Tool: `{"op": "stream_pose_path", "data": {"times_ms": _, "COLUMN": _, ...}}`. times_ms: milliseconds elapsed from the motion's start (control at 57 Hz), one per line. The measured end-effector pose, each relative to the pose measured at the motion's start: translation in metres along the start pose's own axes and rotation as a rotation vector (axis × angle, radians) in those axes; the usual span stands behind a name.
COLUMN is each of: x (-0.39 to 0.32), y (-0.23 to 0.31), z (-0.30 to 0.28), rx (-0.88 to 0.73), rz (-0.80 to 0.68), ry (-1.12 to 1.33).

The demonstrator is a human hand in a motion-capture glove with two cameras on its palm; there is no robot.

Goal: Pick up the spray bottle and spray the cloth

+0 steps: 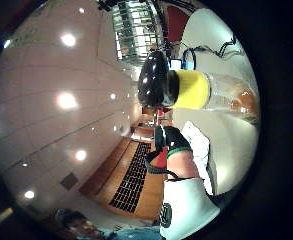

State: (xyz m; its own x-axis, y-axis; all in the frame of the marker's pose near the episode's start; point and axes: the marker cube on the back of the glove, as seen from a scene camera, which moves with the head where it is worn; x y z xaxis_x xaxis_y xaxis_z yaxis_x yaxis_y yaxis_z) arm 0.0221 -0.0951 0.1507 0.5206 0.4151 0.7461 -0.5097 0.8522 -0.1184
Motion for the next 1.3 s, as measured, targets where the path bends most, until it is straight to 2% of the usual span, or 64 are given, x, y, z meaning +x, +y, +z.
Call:
{"op": "stream_pose_path", "data": {"times_ms": 403, "x": 0.012, "y": -0.022, "z": 0.022, "rx": -0.087, "rz": -0.004, "ry": 0.0}}
{"op": "stream_pose_path", "data": {"times_ms": 526, "x": 0.009, "y": -0.031, "z": 0.025, "rx": -0.078, "rz": 0.026, "ry": 0.049}}
{"op": "stream_pose_path", "data": {"times_ms": 684, "x": 0.006, "y": -0.037, "z": 0.028, "rx": -0.087, "rz": -0.012, "ry": 0.101}}
{"op": "stream_pose_path", "data": {"times_ms": 1000, "x": -0.004, "y": -0.05, "z": 0.04, "rx": -0.092, "rz": 0.01, "ry": 0.106}}
{"op": "stream_pose_path", "data": {"times_ms": 1298, "x": -0.01, "y": -0.052, "z": 0.044, "rx": -0.107, "rz": -0.038, "ry": 0.159}}
